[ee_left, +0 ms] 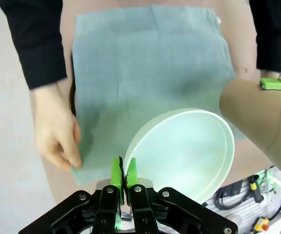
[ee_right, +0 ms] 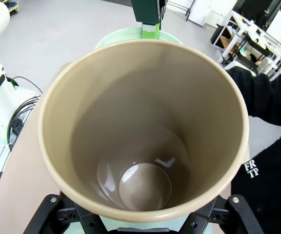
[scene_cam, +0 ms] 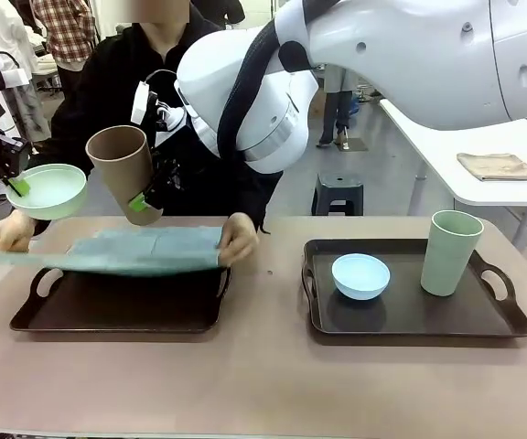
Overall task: Set up a tray with a mat and arrange the tableware.
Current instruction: Place the Picnic Bowl and Reusable plastic cup back onto the Handle tray in front of the human's position.
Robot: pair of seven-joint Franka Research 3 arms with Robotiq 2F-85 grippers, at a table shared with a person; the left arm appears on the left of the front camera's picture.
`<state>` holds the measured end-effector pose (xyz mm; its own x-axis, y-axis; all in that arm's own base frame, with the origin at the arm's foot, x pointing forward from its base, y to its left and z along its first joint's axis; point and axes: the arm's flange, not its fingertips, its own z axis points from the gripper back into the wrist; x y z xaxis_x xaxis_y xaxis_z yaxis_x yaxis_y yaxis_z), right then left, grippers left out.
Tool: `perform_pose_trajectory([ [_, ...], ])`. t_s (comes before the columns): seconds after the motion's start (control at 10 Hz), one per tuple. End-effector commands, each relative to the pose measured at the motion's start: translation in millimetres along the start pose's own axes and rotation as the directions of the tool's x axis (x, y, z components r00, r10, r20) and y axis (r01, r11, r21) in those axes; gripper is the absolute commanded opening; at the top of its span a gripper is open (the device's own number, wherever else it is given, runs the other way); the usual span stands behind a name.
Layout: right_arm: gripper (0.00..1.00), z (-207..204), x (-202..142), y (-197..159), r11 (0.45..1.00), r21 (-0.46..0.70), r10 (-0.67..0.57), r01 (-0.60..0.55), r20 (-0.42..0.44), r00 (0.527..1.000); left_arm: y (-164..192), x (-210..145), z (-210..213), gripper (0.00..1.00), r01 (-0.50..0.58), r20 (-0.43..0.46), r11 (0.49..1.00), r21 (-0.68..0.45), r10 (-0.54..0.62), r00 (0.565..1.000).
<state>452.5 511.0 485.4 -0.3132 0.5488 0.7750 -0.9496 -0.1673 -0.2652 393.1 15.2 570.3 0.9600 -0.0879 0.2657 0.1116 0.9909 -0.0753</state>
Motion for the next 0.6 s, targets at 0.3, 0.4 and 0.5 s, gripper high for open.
perform_pose_trajectory([
  [0.3,0.0,-1.3,1.5,-4.0,1.0,-0.001,0.01,-0.01,0.013,1.0,-1.4,0.5,1.1,0.0,0.0,0.016,1.0,-0.001,0.0,1.0],
  [0.4,0.0,-1.3,1.5,-4.0,1.0,-0.001,0.01,-0.01,0.013,1.0,-1.4,0.5,1.1,0.0,0.0,0.016,1.0,-0.001,0.0,1.0],
  [0.5,0.0,-1.3,1.5,-4.0,1.0,-0.001,0.01,-0.01,0.013,1.0,-1.4,0.5,1.1,0.0,0.0,0.016,1.0,-0.001,0.0,1.0],
])
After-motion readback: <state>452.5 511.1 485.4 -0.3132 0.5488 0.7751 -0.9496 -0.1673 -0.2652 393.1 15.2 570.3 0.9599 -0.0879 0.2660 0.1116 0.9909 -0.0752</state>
